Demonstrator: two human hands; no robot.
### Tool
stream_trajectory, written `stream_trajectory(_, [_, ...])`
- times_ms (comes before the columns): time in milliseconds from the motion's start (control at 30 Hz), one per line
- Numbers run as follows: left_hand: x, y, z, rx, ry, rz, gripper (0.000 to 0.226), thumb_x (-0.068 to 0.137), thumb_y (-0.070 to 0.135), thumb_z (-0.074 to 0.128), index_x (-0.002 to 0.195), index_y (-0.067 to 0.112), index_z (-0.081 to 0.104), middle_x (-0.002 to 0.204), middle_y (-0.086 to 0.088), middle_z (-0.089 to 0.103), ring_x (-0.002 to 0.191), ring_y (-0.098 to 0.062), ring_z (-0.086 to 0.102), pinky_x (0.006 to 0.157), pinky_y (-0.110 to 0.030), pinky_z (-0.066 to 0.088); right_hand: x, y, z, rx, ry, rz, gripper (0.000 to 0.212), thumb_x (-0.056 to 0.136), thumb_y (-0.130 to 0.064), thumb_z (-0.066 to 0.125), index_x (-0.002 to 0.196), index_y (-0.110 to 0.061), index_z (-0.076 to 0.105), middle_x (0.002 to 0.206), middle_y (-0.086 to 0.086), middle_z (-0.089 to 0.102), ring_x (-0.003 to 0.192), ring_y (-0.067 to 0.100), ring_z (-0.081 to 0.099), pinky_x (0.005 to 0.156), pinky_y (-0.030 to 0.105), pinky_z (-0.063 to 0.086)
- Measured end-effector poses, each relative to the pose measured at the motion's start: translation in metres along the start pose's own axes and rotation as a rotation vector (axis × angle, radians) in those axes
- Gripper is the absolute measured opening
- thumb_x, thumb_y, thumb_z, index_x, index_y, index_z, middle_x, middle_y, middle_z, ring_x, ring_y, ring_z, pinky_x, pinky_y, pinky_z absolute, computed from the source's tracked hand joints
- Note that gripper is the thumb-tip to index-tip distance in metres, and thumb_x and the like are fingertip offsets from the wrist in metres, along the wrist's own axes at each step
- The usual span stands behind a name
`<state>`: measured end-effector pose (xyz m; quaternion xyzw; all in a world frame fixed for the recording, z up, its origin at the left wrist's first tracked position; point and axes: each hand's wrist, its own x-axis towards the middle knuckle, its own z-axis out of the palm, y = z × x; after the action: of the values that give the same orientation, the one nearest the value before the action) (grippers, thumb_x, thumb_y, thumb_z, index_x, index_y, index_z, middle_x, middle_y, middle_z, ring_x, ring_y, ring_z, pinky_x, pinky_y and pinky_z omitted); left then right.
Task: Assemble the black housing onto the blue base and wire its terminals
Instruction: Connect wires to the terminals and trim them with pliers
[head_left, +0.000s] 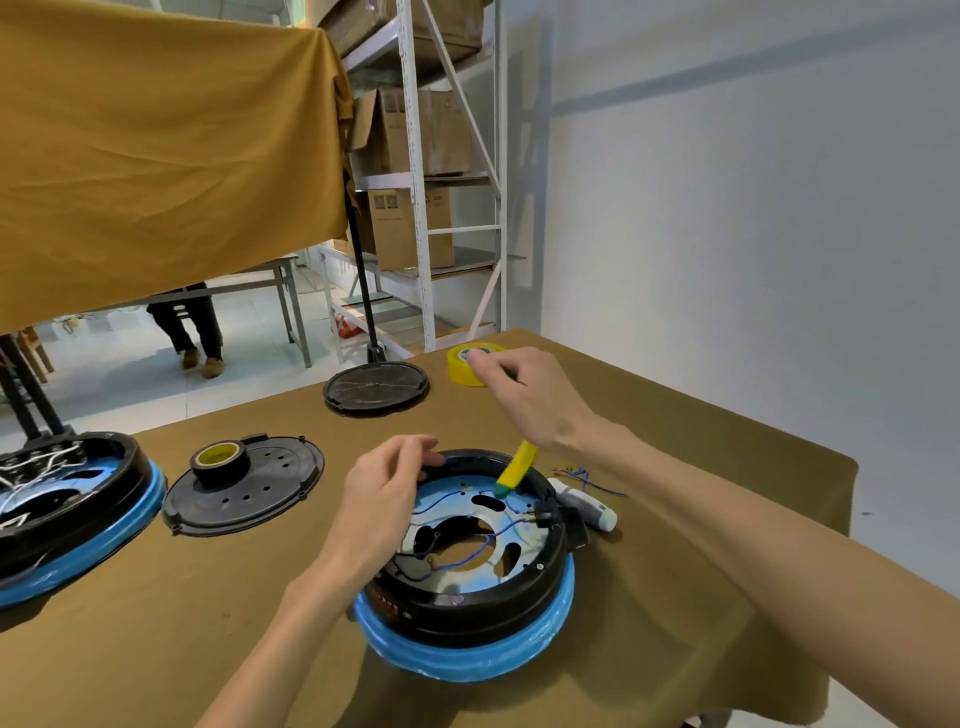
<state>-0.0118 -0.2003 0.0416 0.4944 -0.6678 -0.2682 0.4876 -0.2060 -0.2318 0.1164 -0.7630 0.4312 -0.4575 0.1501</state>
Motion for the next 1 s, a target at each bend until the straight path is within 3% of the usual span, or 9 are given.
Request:
stream_trajectory(167, [0.026,0.026,0.022,-0.419,-0.376,-0.482,0.046,0.113,0.035,0.032,0.127,0.001,0.060,0.111,-0.013,0.078,0.090,-0.022,0.076,0.056,-0.022,0.049,-0.003,-0.035,0.021,0.414,-0.011,-0.076,0.030,0.086,-0.009,0.038,0.058,-0.017,0.033,0.059,0.000,0.028,0.059,0.011,0.027,0.058,0.021,0.024])
stream_trajectory(300, [0.026,0.021,0.022,-0.751,-0.288,-0.577,0.034,0.111,0.029,0.041,0.106,0.004,0.064,0.083,-0.005,0.077,0.065,-0.016,0.068,0.056,-0.028,0.049,-0.014,-0.039,0.028,0.505,-0.033,0.013,0.015,0.079,-0.012,0.039,0.079,-0.011,0.053,0.078,0.000,0.051,0.074,0.011,0.047,0.068,0.019,0.040])
stream_trajectory(400, [0.024,0.007,0.027,-0.682,-0.038,-0.511,0.032,0.112,0.031,0.039,0.098,0.008,0.057,0.071,-0.001,0.072,0.072,-0.019,0.063,0.068,-0.032,0.049,-0.019,-0.025,0.030,0.611,-0.130,0.399,0.031,0.099,-0.025,0.050,0.126,-0.013,0.058,0.127,0.009,0.066,0.116,0.018,0.061,0.102,0.025,0.045])
stream_trajectory(500, [0.022,0.004,0.020,-0.458,0.061,-0.372,0.038,0.111,0.038,0.038,0.095,0.011,0.059,0.084,-0.002,0.072,0.081,-0.020,0.066,0.074,-0.034,0.048,-0.026,-0.016,0.022,0.851,-0.447,0.783,0.042,0.101,-0.047,0.057,0.123,-0.013,0.068,0.112,0.014,0.077,0.113,0.032,0.071,0.101,0.045,0.053])
stream_trajectory(567, [0.017,0.007,0.016,-0.279,0.012,-0.241,0.041,0.111,0.040,0.037,0.104,0.007,0.060,0.096,-0.004,0.071,0.092,-0.021,0.067,0.076,-0.033,0.050,-0.028,-0.010,0.019,0.884,-0.634,0.808,0.050,0.095,-0.051,0.064,0.116,-0.007,0.072,0.111,0.015,0.075,0.107,0.031,0.072,0.099,0.042,0.054])
stream_trajectory(700, [0.012,0.013,0.009,-0.049,-0.154,-0.093,0.045,0.109,0.048,0.035,0.116,0.010,0.059,0.115,-0.016,0.064,0.109,-0.034,0.062,0.097,-0.052,0.051,-0.027,-0.007,0.029,0.856,-0.691,0.766,0.047,0.088,-0.044,0.070,0.119,-0.010,0.062,0.103,0.010,0.064,0.089,0.021,0.063,0.087,0.036,0.050])
stream_trajectory(767, [0.014,0.007,-0.007,-0.094,-0.285,-0.091,0.033,0.109,0.043,0.039,0.117,0.023,0.065,0.115,-0.006,0.070,0.109,-0.019,0.065,0.094,-0.031,0.054,-0.026,-0.004,0.033,0.734,-0.669,0.701,0.041,0.085,-0.041,0.067,0.113,-0.011,0.060,0.095,0.009,0.065,0.085,0.021,0.064,0.081,0.035,0.052])
stream_trajectory(833, [0.011,-0.006,-0.027,-0.078,-0.307,-0.108,0.031,0.109,0.038,0.040,0.122,0.032,0.067,0.121,0.014,0.070,0.110,0.007,0.062,0.086,-0.009,0.046,-0.025,-0.001,0.030,0.312,-0.534,0.607,0.049,0.078,-0.043,0.065,0.116,-0.014,0.053,0.090,0.006,0.063,0.079,0.020,0.062,0.075,0.035,0.050])
stream_trajectory(1000, [-0.005,-0.054,-0.036,0.026,-0.001,-0.164,0.037,0.112,0.027,0.035,0.133,0.021,0.064,0.128,0.011,0.063,0.120,-0.001,0.053,0.091,-0.012,0.037,-0.035,0.017,0.020,-0.787,-0.349,0.064,0.063,0.081,-0.063,0.069,0.125,-0.022,0.050,0.101,-0.001,0.052,0.088,0.019,0.050,0.075,0.035,0.044])
